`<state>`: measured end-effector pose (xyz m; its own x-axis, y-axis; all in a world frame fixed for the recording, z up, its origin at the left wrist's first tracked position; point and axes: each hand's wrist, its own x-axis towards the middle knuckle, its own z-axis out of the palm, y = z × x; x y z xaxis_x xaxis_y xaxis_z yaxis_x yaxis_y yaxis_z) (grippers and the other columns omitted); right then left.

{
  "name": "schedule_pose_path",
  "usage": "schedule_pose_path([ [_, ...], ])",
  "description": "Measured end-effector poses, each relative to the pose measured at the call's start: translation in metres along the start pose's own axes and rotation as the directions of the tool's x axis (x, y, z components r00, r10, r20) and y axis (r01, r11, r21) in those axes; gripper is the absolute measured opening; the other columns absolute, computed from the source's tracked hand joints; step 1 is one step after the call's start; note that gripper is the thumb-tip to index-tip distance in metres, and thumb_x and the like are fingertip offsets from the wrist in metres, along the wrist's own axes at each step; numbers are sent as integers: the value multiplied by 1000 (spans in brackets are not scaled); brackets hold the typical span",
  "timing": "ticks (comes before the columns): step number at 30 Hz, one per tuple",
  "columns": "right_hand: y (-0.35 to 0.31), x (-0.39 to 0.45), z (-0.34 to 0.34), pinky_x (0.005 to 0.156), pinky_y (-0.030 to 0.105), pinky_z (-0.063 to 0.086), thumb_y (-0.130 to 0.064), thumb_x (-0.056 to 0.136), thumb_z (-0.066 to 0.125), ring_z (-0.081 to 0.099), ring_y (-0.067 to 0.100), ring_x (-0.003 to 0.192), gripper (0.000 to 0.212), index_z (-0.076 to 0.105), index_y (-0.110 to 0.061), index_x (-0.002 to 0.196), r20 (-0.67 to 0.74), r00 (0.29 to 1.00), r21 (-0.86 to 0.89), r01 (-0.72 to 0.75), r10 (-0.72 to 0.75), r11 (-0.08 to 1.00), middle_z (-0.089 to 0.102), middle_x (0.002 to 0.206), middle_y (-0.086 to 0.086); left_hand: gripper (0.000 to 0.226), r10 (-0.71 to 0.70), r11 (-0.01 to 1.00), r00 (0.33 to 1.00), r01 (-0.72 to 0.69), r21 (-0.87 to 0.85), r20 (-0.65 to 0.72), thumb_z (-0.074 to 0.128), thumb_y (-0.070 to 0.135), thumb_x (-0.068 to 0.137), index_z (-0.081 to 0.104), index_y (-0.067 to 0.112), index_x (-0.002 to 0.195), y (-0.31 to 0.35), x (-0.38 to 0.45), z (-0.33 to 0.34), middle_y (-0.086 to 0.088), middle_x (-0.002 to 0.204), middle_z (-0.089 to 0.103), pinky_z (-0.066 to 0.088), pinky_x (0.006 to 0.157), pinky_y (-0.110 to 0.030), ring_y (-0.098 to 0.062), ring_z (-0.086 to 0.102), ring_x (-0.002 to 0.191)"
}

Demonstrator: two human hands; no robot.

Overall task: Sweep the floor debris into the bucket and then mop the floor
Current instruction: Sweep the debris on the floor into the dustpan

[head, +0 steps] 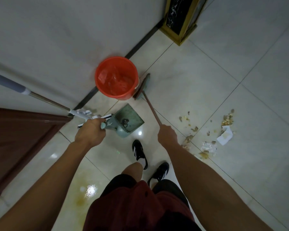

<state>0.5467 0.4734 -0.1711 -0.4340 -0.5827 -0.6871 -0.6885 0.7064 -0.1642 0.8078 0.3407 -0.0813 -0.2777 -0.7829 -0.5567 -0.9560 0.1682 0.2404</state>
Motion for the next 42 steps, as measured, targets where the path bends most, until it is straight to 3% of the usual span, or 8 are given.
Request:
schedule_pose_path([
  [6, 53, -37, 6, 73, 32, 60, -14, 101, 49, 72, 23, 87, 27, 65, -4, 120, -27, 1000, -78, -2, 0, 997, 72, 99, 8, 23, -7, 1000, 999, 7, 26, -33, 59, 16, 86, 65, 16, 107, 11, -37, 18, -14, 94, 70, 55, 71, -42, -37, 65, 88],
  [11, 111, -72, 10, 62, 28, 49, -15, 102, 47, 71, 23, 91, 29, 62, -5, 124, -49, 998, -91, -35, 31, 995, 70, 103, 7, 24, 72, 996, 997, -70, 50, -40, 56, 13, 83, 68, 23, 101, 34, -72, 33, -15, 96, 66, 56, 73, -50, -41, 63, 88],
  [20, 223, -137, 26, 70, 33, 55, -17, 99, 50, 71, 23, 92, 26, 64, -11, 120, -64, 977, -5, -206, 205, 979, 71, 103, 5, 18, 191, 975, 982, -190, 119, 2, 54, 5, 79, 66, 17, 86, 103, -110, 66, -13, 84, 69, 54, 67, -41, -39, 65, 82],
  [24, 265, -162, 34, 77, 35, 55, -20, 99, 50, 70, 23, 97, 26, 64, -14, 119, -60, 959, 14, -277, 277, 961, 70, 104, 3, 22, 235, 959, 971, -240, 152, 50, 57, 4, 80, 59, 25, 78, 146, -117, 75, -9, 80, 65, 45, 66, -33, -37, 64, 84],
  [27, 291, -173, 37, 79, 35, 54, -19, 100, 46, 69, 23, 100, 28, 64, -15, 122, -62, 943, 21, -327, 327, 945, 70, 108, 4, 21, 266, 947, 960, -278, 164, 89, 56, 5, 81, 60, 25, 78, 174, -115, 82, -13, 87, 69, 52, 69, -37, -38, 64, 84],
  [32, 321, -183, 29, 78, 30, 53, -14, 100, 48, 69, 21, 103, 29, 65, -15, 124, -64, 922, -23, -385, 383, 923, 70, 113, 2, 16, 323, 925, 941, -336, 177, 97, 58, 9, 81, 65, 24, 81, 213, -108, 87, -11, 85, 69, 57, 74, -42, -37, 65, 84],
  [37, 333, -184, 13, 79, 33, 55, -12, 97, 50, 71, 24, 99, 29, 64, -14, 123, -88, 895, 72, -432, 437, 899, 71, 108, 4, 16, 384, 899, 915, -401, 174, 123, 58, 10, 79, 69, 19, 86, 245, -95, 75, -9, 83, 72, 58, 73, -42, -35, 67, 81],
  [42, 323, -168, -8, 81, 35, 52, -13, 97, 48, 69, 27, 103, 29, 63, -12, 122, -97, 875, 176, -454, 474, 874, 68, 113, 6, 16, 446, 853, 879, -475, 216, 171, 58, 9, 86, 62, 22, 79, 272, -71, 55, -6, 79, 68, 58, 70, -39, -30, 67, 76],
])
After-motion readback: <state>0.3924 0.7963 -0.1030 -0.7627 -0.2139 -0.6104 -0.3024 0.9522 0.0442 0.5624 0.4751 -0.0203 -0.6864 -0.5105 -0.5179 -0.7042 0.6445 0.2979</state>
